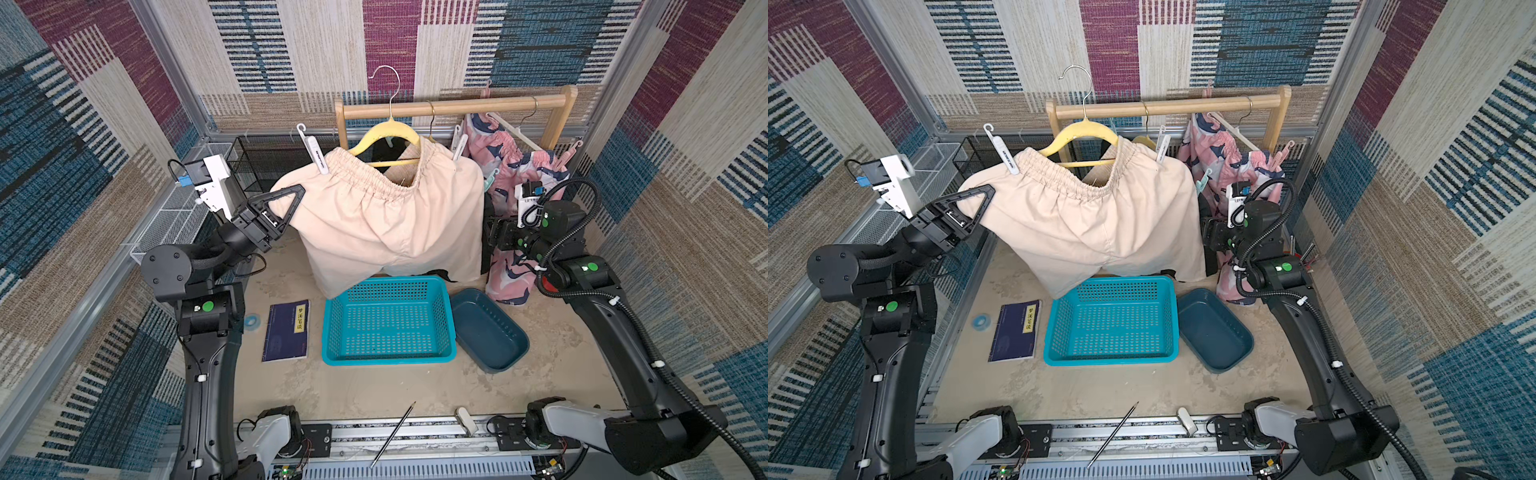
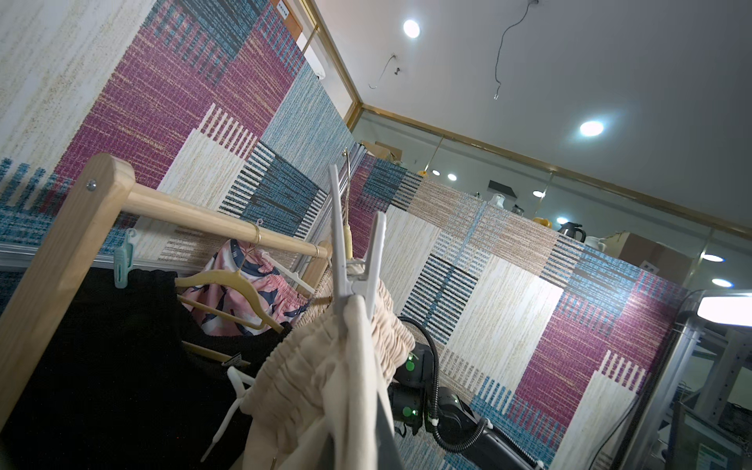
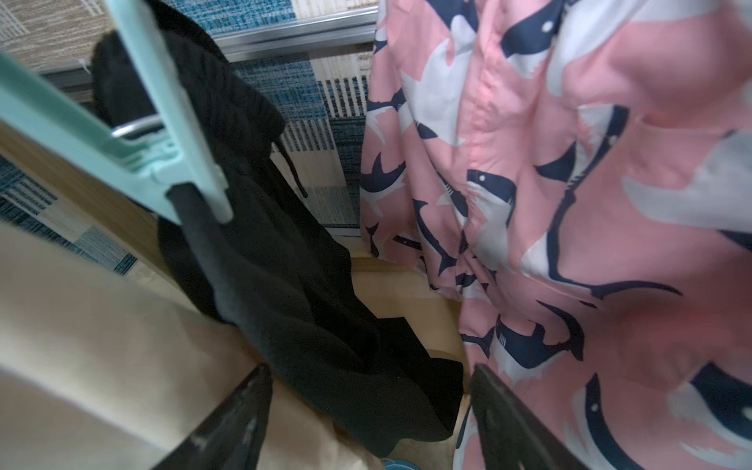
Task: Remove the clothespins securing shorts to the hanger
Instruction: Adjust the shorts in the basket.
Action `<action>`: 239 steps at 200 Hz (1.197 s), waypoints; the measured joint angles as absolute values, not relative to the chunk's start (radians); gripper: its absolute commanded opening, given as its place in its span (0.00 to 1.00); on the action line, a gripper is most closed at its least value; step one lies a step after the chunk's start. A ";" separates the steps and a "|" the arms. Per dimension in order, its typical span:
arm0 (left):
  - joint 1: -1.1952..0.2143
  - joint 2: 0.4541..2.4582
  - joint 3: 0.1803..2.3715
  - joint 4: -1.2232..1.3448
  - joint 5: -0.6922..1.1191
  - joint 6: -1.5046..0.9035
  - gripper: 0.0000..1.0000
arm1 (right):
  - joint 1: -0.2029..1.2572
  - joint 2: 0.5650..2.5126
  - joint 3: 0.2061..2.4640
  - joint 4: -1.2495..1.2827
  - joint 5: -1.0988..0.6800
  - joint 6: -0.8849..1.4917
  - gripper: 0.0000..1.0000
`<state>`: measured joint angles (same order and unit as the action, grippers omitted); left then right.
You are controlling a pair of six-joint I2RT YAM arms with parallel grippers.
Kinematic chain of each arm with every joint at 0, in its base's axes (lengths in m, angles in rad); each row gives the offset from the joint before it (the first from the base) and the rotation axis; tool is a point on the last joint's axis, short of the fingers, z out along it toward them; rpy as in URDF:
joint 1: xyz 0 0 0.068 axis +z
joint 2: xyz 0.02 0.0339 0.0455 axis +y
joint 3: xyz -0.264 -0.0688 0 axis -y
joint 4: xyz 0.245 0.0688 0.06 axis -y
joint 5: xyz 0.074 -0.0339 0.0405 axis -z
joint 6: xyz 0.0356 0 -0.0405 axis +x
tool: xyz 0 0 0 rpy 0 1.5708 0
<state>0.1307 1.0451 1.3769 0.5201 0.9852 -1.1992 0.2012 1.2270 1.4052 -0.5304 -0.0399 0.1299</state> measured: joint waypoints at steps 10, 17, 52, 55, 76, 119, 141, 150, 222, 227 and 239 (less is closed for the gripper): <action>0.131 1.038 1.379 0.520 0.974 -1.213 0.00 | 0.200 1.227 1.421 -0.543 -0.022 0.134 0.78; 0.131 1.032 1.379 0.520 0.969 -1.224 0.00 | 0.199 1.227 1.433 -0.548 -0.014 0.135 0.78; 0.131 0.990 1.366 0.528 0.926 -1.266 0.00 | 0.194 1.240 1.508 -0.582 0.011 0.137 0.78; 0.131 0.987 1.364 0.529 0.924 -1.269 0.00 | 0.194 1.242 1.512 -0.582 0.011 0.137 0.78; 0.130 0.974 1.316 0.565 0.901 -1.319 0.00 | 0.192 1.243 1.513 -0.582 0.006 0.128 0.78; 0.089 0.952 1.203 0.617 0.850 -1.394 0.00 | 0.192 1.209 1.420 -0.566 -0.074 0.102 0.77; 0.051 0.926 1.149 0.645 0.824 -1.394 0.00 | 0.192 1.169 1.357 -0.525 -0.151 0.096 0.76; 0.031 0.923 1.127 0.655 0.813 -1.392 0.00 | 0.193 1.154 1.327 -0.505 -0.190 0.096 0.75; -0.107 0.991 1.007 0.706 0.759 -1.335 0.00 | 0.312 1.017 1.069 -0.391 -0.326 0.117 0.72; -0.107 0.997 0.999 0.710 0.759 -1.335 0.00 | 0.335 1.007 1.059 -0.383 -0.322 0.122 0.72; -0.108 1.012 0.986 0.723 0.758 -1.332 0.00 | 0.383 0.985 1.033 -0.362 -0.321 0.136 0.72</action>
